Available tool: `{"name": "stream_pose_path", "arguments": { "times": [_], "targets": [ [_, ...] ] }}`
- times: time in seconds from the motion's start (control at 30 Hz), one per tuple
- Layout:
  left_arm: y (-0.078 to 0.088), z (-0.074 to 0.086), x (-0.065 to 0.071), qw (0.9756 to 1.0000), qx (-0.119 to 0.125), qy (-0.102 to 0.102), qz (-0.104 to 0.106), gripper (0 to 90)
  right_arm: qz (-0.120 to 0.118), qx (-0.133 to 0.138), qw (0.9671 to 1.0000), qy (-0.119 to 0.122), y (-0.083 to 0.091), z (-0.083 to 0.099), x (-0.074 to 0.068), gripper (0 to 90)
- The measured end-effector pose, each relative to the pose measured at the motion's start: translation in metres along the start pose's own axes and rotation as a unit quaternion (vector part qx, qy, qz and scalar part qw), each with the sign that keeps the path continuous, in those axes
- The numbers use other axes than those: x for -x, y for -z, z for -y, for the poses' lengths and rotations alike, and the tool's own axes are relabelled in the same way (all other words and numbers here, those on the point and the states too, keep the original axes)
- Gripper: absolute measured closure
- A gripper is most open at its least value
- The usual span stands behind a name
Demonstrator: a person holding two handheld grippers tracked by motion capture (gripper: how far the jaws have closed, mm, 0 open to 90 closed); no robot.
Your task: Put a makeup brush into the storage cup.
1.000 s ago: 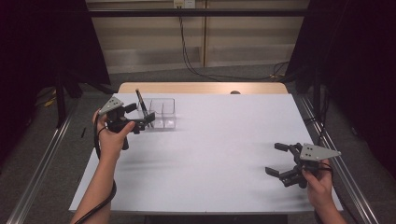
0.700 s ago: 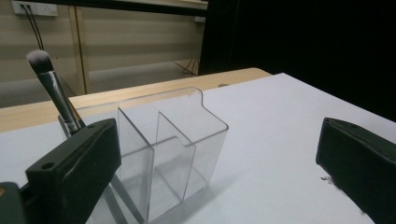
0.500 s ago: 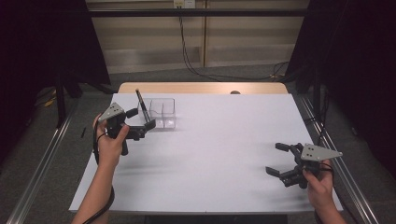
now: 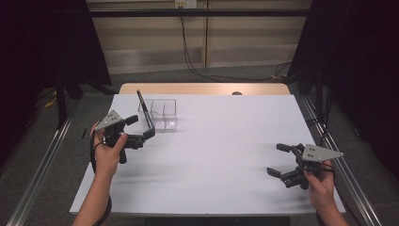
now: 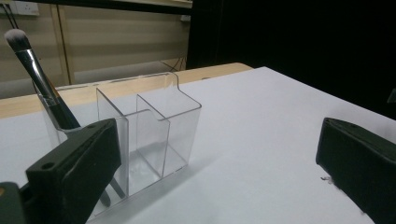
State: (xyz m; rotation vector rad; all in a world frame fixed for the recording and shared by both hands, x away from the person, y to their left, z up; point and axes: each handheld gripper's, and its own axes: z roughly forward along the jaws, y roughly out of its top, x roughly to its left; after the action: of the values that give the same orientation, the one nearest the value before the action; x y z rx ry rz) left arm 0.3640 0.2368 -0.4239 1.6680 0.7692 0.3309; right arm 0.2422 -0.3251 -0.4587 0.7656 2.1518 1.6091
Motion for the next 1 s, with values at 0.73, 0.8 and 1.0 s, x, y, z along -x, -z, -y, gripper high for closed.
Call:
{"name": "stream_pose_path", "arguments": {
  "times": [0.73,0.8,1.0],
  "targets": [
    [0.006,0.012,0.012,0.9995,-0.011,-0.014,0.025,0.0,0.001,0.002,1.0000,0.001,0.000,0.000,0.002,1.9],
    [0.007,0.013,0.013,0.9994,-0.014,-0.016,0.026,0.0,0.000,0.003,1.0000,0.000,0.000,0.000,0.002,1.9],
    [0.010,0.016,0.015,0.9992,-0.015,-0.019,0.032,0.0,0.001,0.002,1.0000,0.000,0.000,0.000,0.002,1.9]
  ]
}}
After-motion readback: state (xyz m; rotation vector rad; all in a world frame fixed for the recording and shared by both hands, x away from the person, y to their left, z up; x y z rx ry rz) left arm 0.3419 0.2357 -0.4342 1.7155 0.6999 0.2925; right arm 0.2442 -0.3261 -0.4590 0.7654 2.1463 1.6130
